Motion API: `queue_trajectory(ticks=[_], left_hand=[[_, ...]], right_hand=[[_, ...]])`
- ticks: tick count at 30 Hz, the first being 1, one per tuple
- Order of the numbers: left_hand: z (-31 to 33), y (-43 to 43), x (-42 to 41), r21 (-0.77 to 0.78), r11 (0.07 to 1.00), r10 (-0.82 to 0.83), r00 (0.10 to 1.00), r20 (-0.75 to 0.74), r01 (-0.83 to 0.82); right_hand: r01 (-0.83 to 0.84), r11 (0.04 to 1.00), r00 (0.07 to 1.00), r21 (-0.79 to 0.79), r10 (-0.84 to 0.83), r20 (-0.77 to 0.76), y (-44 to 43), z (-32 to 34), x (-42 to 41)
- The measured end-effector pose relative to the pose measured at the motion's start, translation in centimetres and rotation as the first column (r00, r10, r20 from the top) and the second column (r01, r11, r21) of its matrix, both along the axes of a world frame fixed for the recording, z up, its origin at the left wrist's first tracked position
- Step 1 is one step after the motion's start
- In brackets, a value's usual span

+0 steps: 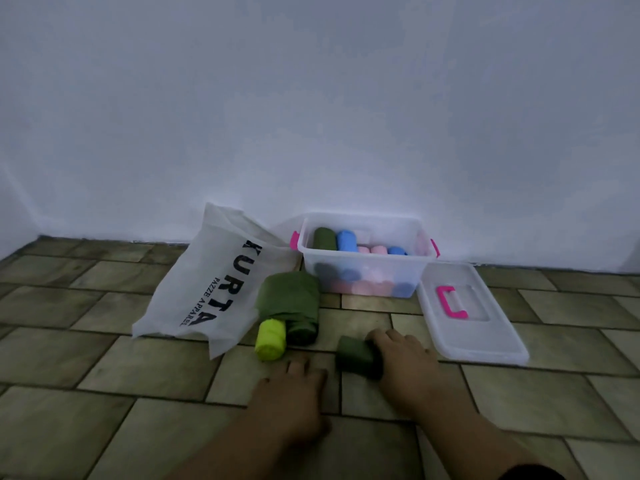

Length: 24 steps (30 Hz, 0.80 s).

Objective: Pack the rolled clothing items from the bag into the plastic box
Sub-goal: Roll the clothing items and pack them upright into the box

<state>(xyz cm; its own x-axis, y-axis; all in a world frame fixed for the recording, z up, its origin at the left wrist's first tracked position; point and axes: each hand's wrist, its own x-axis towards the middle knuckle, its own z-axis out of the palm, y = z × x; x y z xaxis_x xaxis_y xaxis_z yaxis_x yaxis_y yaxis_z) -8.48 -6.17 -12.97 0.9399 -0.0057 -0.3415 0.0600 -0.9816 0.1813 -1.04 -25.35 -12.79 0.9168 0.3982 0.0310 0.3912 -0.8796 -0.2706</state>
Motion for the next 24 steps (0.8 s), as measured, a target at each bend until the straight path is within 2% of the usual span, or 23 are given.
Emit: queue_trajectory(ticks=[2,3,4,6,8,9,10,13,18,21,24], left_hand=[[0.9,0.1,0.8,-0.225,0.971,0.131,0.96,0.249,-0.074],[1.7,-0.1,1.4,-0.385,0.919,0.229,0.907,0.352,-0.083],[2.5,-0.5,2.0,-0.502,0.863,0.286,0.873,0.395,-0.056],[3.9,-1.9,3.5,-0.661,0.75,0.256,0.926,0.278,-0.009],[4.4,-3.6,4.4,-0.806,0.588,0.163,0.986,0.031,-0.072],[4.2,-4.2,4.6,-0.823,0.553,0.128,0.99,-0.065,-0.126],[3.9,-4.5,4.8,-0.806,0.572,0.109,0.988,-0.111,-0.154],[2.4,-4.0,5.2,-0.713,0.684,0.099,0.988,-0.116,-0.153],[1.2,-3.3,4.6,-0.748,0.651,0.078,0.991,-0.105,-0.13],[1.0,-3.2,4.6,-0.699,0.71,0.057,0.996,-0.067,-0.088],[1.0,-3.1,5.0,-0.687,0.722,0.061,0.996,-0.057,-0.084]], right_hand=[[-0.044,0.999,0.999,0.0,0.044,0.023,-0.4,-0.5,-1.5],[-0.064,0.998,0.998,0.012,0.064,0.028,-0.5,-0.6,-2.1],[-0.081,0.996,0.996,0.035,0.08,0.031,-0.5,-0.6,-2.6],[-0.08,0.995,0.996,0.063,0.078,0.034,-0.5,-0.6,-3.3],[-0.052,0.998,0.997,0.028,0.05,0.05,-0.4,-0.5,-3.9],[-0.035,0.999,0.998,0.0,0.035,0.054,-0.3,-0.4,-4.2],[-0.02,1.0,0.998,-0.02,0.021,0.052,-0.1,-0.3,-4.5],[-0.013,0.999,1.0,-0.05,0.014,0.022,0.5,0.0,-4.9],[-0.026,0.992,0.999,-0.12,0.032,0.042,0.1,0.4,-4.1],[-0.072,0.989,0.996,-0.129,0.065,-0.059,-0.5,1.4,-3.0],[-0.075,0.996,0.979,-0.04,0.066,-0.191,-0.3,2.4,-1.8]])
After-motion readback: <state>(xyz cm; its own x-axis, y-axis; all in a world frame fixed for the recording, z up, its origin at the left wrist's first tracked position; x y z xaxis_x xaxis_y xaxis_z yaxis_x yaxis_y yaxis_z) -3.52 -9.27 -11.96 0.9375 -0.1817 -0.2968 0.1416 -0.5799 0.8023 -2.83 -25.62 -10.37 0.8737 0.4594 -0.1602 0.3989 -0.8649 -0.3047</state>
